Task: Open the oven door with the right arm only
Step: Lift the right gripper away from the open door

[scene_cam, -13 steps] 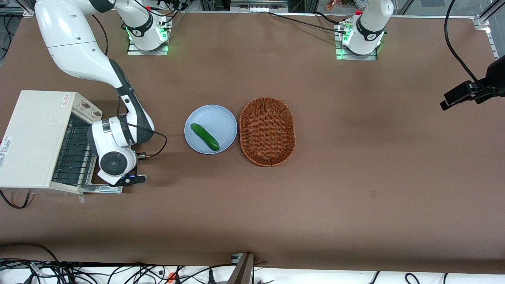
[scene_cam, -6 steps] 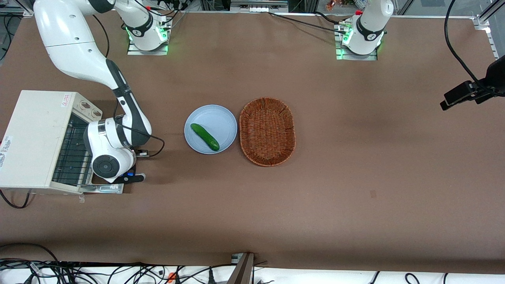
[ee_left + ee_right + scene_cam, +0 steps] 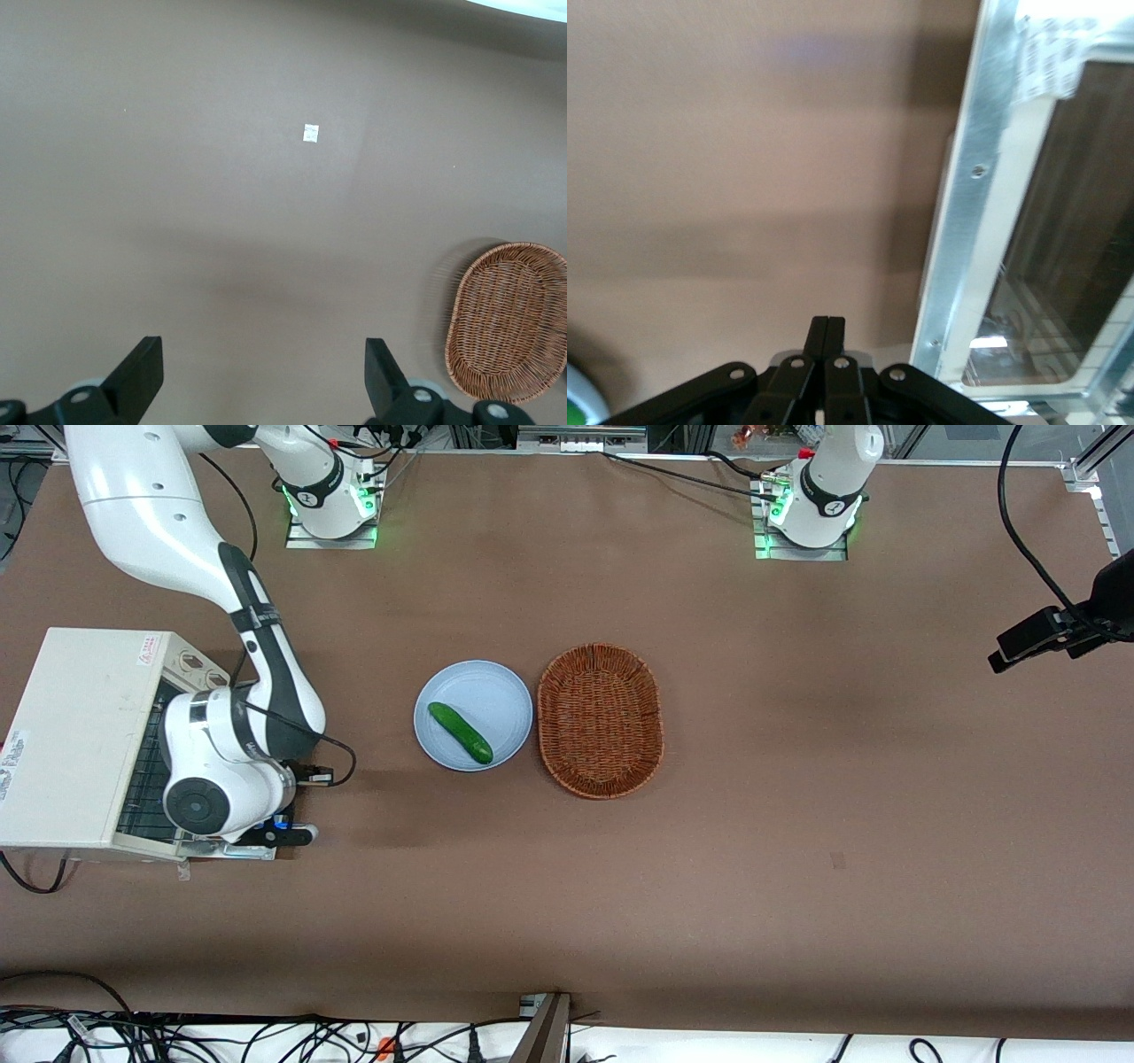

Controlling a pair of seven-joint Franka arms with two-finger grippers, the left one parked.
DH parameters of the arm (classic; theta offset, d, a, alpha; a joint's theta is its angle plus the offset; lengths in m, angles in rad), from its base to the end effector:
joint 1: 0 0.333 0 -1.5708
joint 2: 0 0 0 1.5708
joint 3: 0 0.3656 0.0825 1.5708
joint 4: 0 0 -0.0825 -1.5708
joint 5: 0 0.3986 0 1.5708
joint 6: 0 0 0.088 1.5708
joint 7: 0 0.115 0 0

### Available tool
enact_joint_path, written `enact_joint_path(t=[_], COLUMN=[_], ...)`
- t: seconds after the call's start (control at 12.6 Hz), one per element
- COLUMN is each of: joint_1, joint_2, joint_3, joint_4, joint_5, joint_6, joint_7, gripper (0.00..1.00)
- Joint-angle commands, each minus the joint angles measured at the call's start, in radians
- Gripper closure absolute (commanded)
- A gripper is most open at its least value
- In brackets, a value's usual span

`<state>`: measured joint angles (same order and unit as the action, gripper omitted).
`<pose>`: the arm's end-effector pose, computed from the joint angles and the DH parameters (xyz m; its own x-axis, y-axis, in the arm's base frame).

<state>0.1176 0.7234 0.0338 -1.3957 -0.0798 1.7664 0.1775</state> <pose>0.7235 0.0977 0.2771 0.9432 -0.0192 -0.3318 0.0170 -0.9942 0.1060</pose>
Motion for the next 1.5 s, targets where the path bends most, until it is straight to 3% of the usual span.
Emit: enact_joint_path(t=[0.0,0.47,0.87,0.95,1.11,1.19,1.34,1.42], joint_1=[-0.013,-0.091,-0.092,-0.092,-0.092,-0.092,-0.092,-0.093], joint_2=[-0.109,-0.324,-0.508,-0.541,-0.573,-0.585,-0.613,-0.624], joint_3=[-0.006,-0.020,-0.057,-0.063,-0.081,-0.084,-0.097,-0.101], joint_4=[-0.005,-0.006,-0.008,-0.014,-0.014,-0.013,-0.014,-0.014], joint_5=[0.038,0.087,0.089,0.089,0.089,0.087,0.087,0.087], joint_6=[-0.027,-0.206,-0.375,-0.404,-0.442,-0.464,-0.499,-0.513], joint_7=[-0.022,-0.116,-0.153,-0.153,-0.154,-0.154,-0.165,-0.179], gripper=[1.00,1.00,1.00,0.88,0.47,0.39,0.09,0.00])
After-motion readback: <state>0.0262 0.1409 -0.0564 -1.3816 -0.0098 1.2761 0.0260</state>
